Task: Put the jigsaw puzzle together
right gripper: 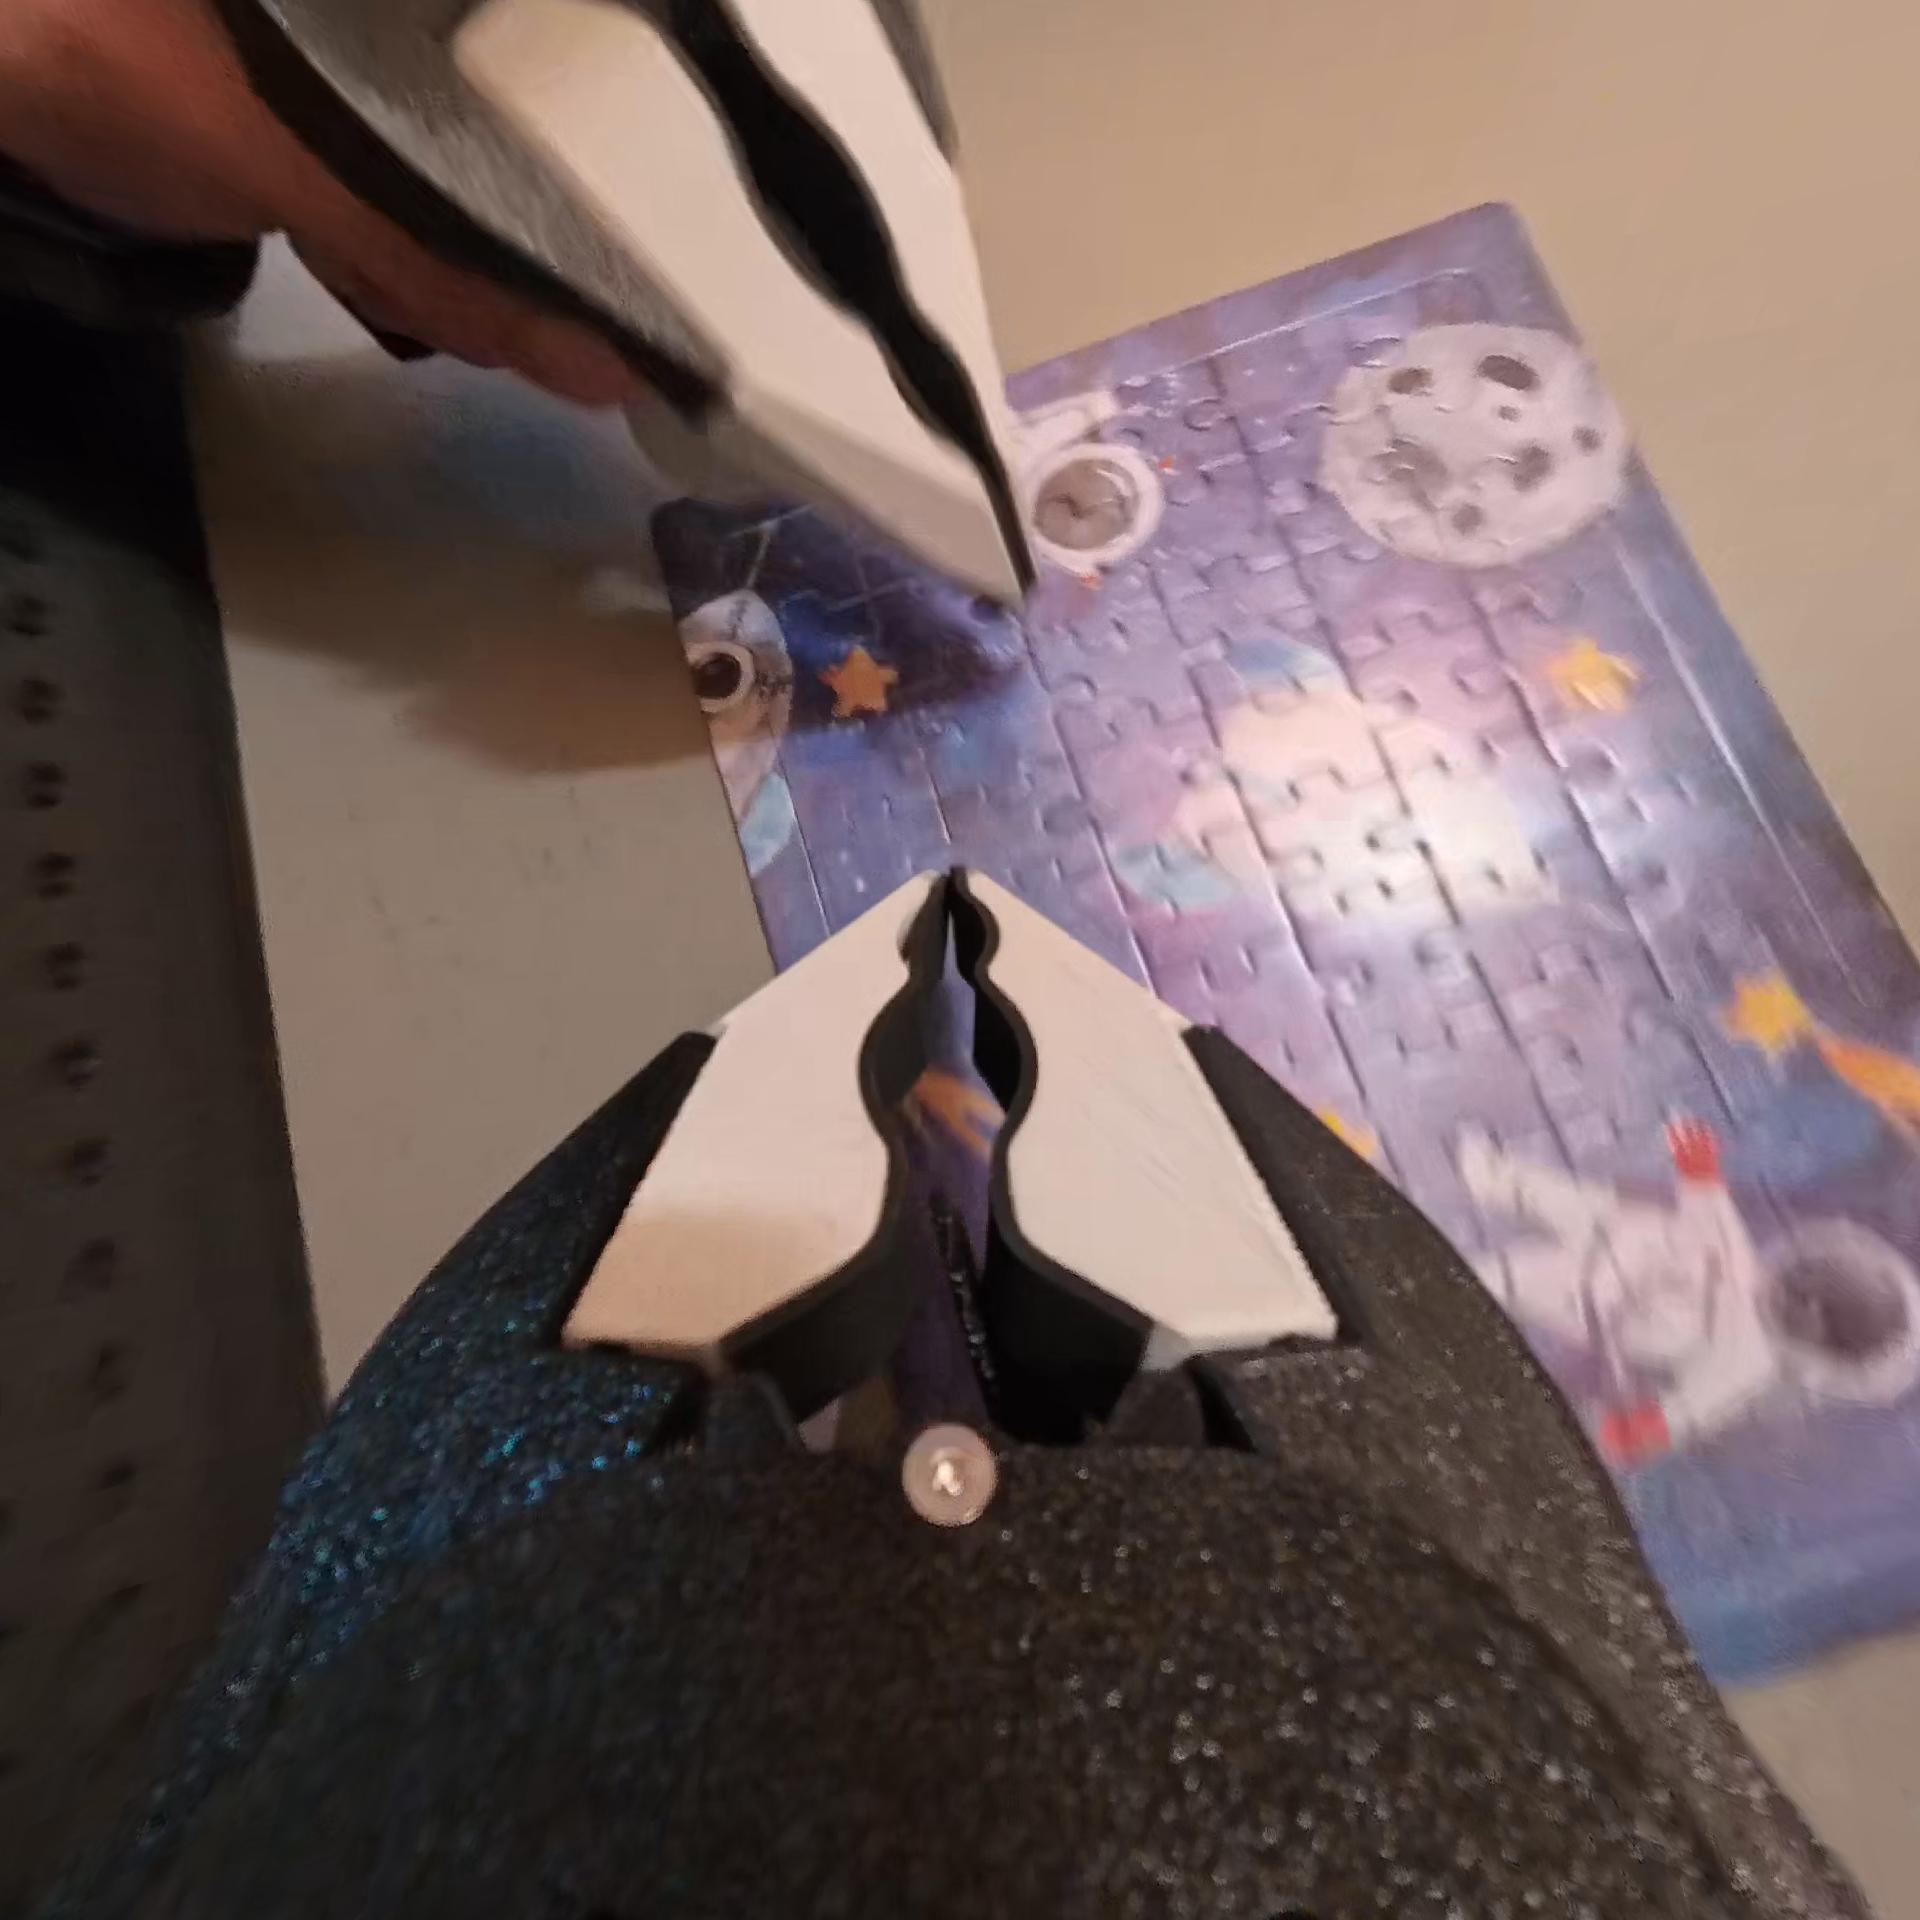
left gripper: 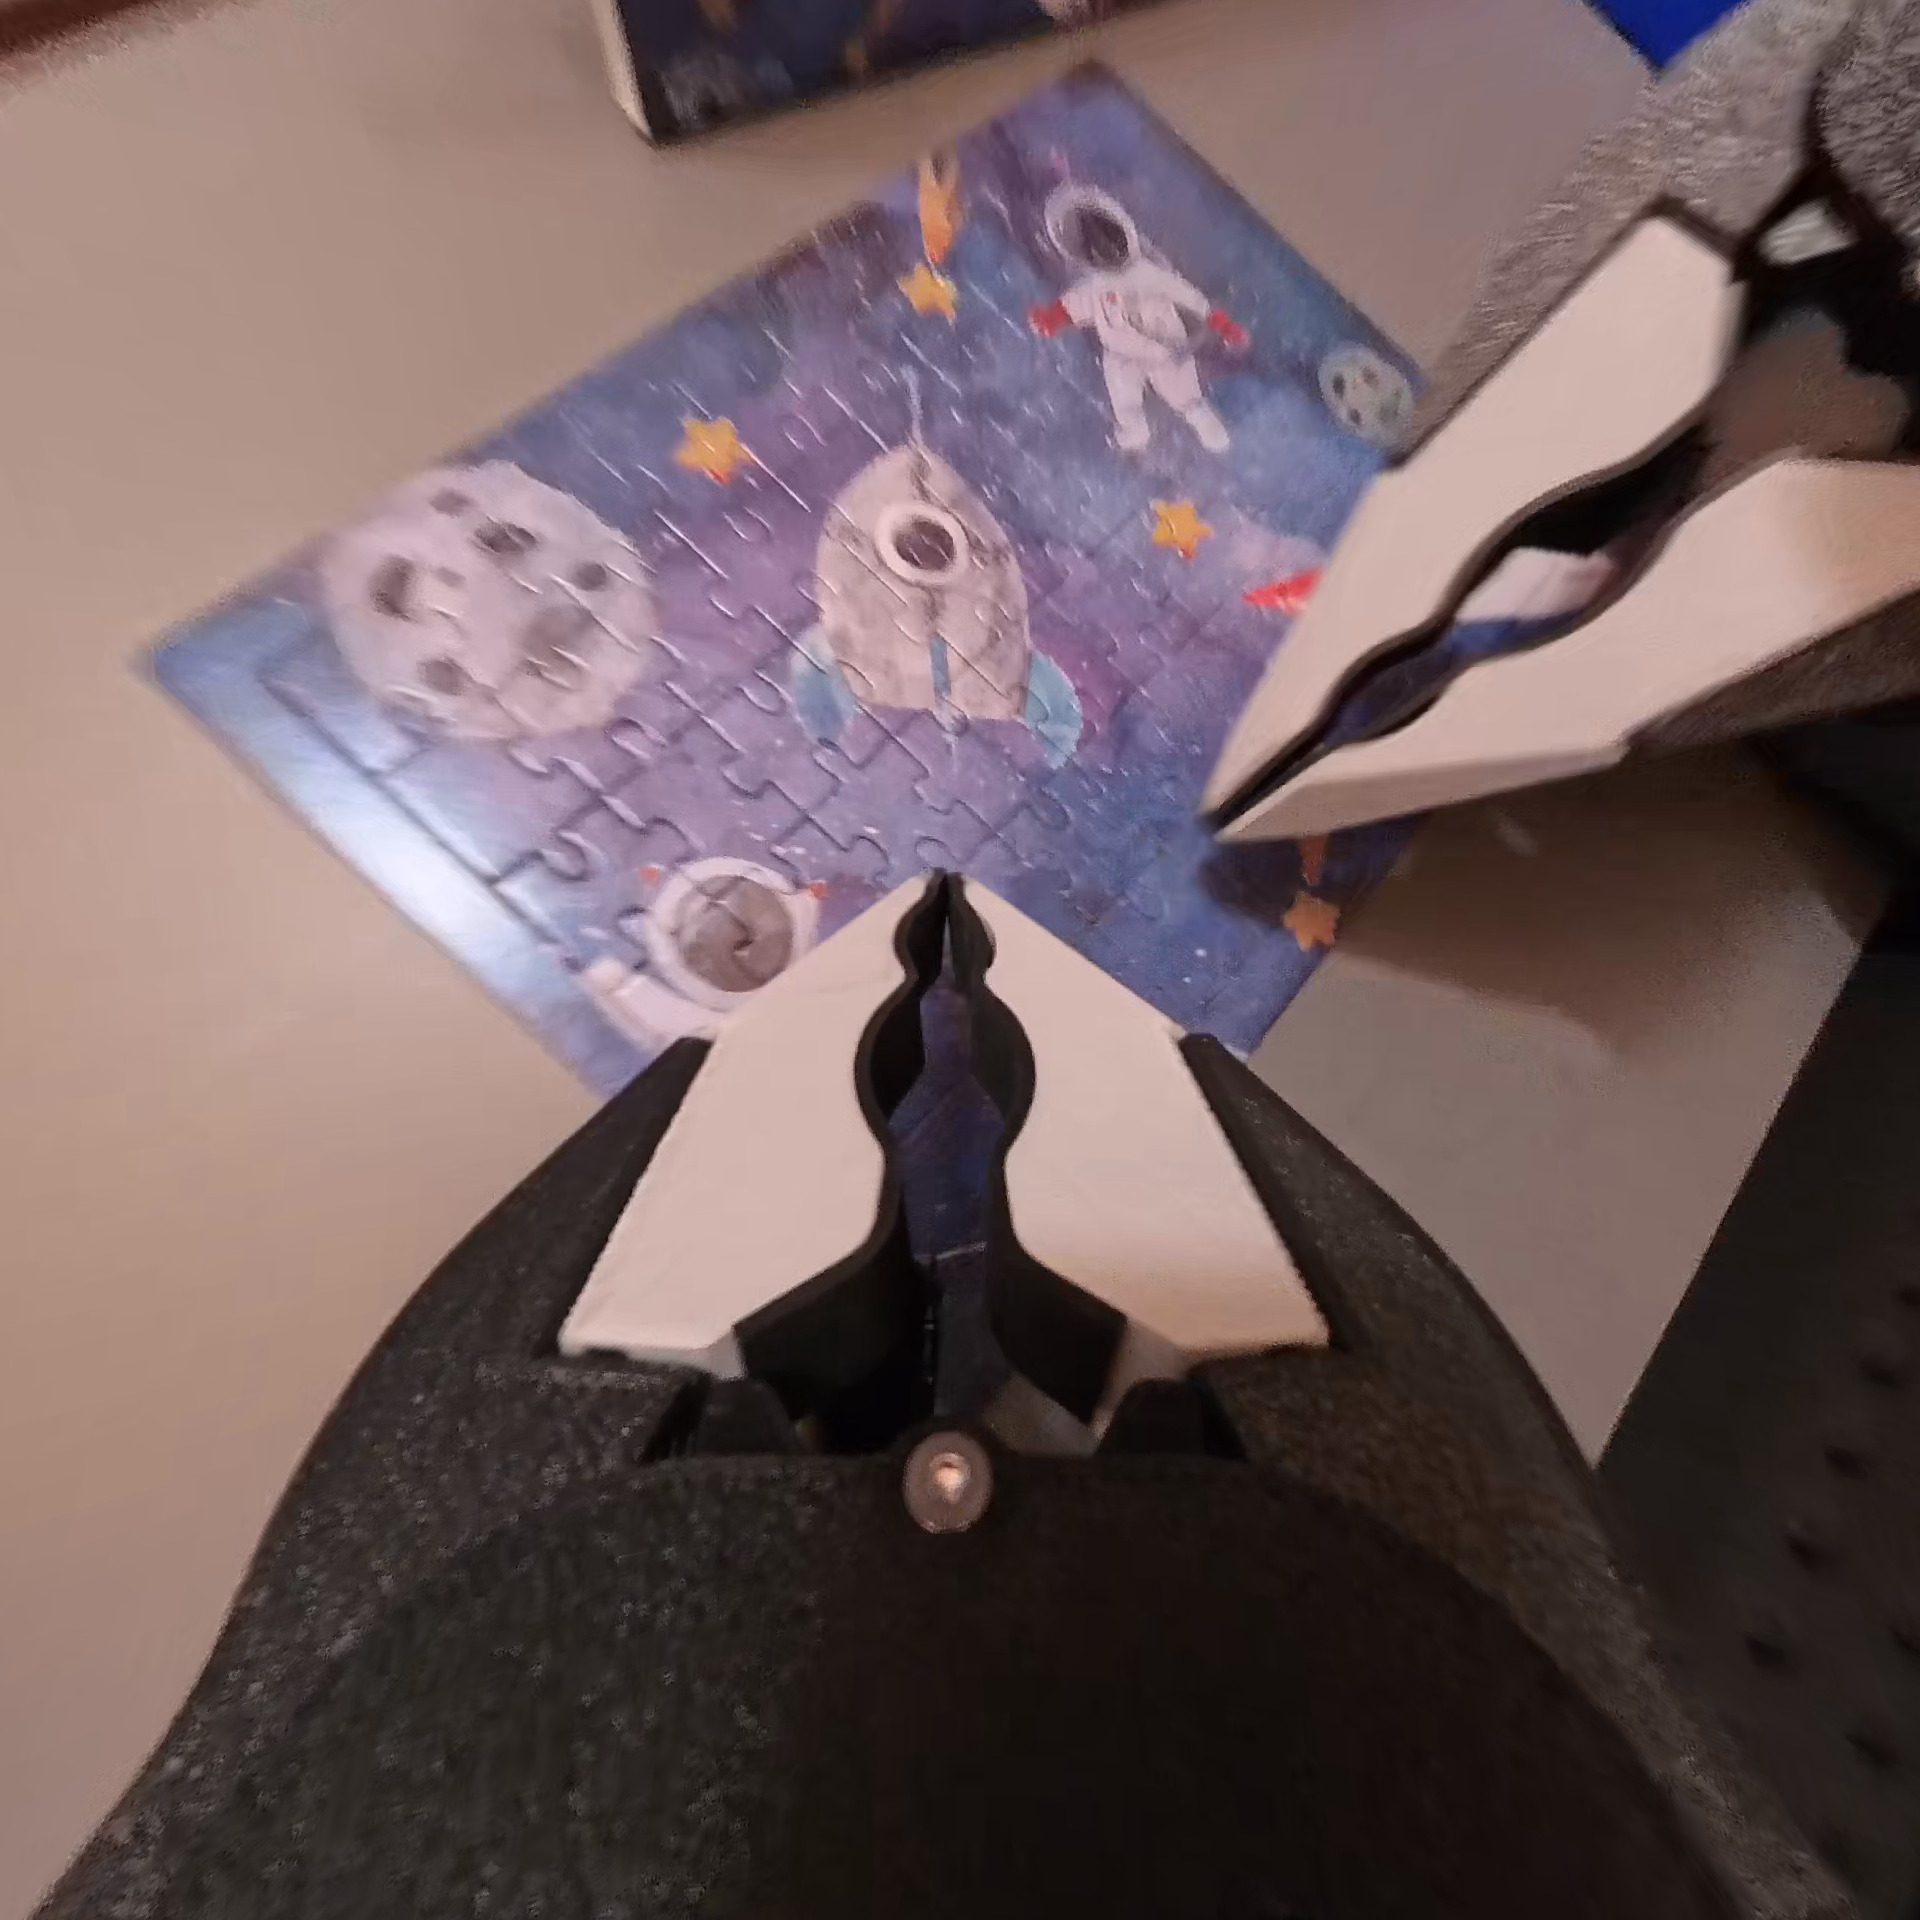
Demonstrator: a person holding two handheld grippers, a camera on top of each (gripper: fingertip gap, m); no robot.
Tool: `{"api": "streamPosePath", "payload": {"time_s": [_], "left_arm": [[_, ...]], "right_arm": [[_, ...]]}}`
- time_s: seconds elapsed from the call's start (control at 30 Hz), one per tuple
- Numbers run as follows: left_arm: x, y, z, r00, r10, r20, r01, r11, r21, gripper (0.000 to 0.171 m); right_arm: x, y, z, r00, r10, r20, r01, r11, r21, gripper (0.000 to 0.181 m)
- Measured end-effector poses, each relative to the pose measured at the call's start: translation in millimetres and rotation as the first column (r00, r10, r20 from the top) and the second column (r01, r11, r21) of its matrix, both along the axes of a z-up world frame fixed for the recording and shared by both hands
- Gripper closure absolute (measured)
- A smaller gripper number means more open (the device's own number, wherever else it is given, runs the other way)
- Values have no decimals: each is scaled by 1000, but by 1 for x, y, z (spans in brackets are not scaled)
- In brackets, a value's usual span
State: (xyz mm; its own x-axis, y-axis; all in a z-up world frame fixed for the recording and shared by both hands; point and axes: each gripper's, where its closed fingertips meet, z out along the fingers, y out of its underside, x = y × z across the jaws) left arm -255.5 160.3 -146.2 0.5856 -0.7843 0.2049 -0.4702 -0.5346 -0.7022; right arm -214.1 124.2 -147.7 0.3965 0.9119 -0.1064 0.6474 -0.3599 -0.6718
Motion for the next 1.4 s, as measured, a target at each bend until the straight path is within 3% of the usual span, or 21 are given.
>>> {"api": "streamPosePath", "payload": {"time_s": [0.1,0.13,0.2,0.27,0.5,0.67,0.77,0.97,1.07,1.17,1.4], "left_arm": [[-29,10,15,995,98,30,-100,993,65,171],[-39,8,10,992,125,21,-126,991,43,169],[-56,2,-1,981,192,4,-192,981,-29,120],[-61,-10,-5,975,222,20,-219,971,-98,70],[-68,-46,-3,977,202,-73,-203,979,-4,74],[-47,-59,-9,981,193,9,-191,975,-115,78],[-38,-64,-11,978,205,31,-199,969,-149,80],[-27,-68,-4,956,270,115,-242,946,-217,67],[-25,-68,8,905,351,241,-262,905,-336,58],[-28,-76,14,871,381,310,-230,874,-428,60],[-34,-123,28,862,375,342,-171,849,-500,61]], "right_arm": [[60,2,8,978,-208,-21,208,978,16,179],[82,2,8,962,-271,-12,272,961,46,165],[113,-7,8,936,-351,-24,352,935,53,131],[132,-19,4,923,-385,-25,386,921,61,110],[148,-40,-1,886,-457,-78,461,885,62,109],[153,-35,-13,862,-503,-52,504,863,7,92],[148,-37,-19,867,-497,-39,496,868,-35,95],[137,-39,-17,841,-540,-41,535,840,-94,75],[133,-42,-13,826,-560,-67,547,824,-150,69],[136,-52,-11,821,-568,-50,555,816,-162,72],[134,-102,-3,819,-574,-3,559,798,-225,74]]}}
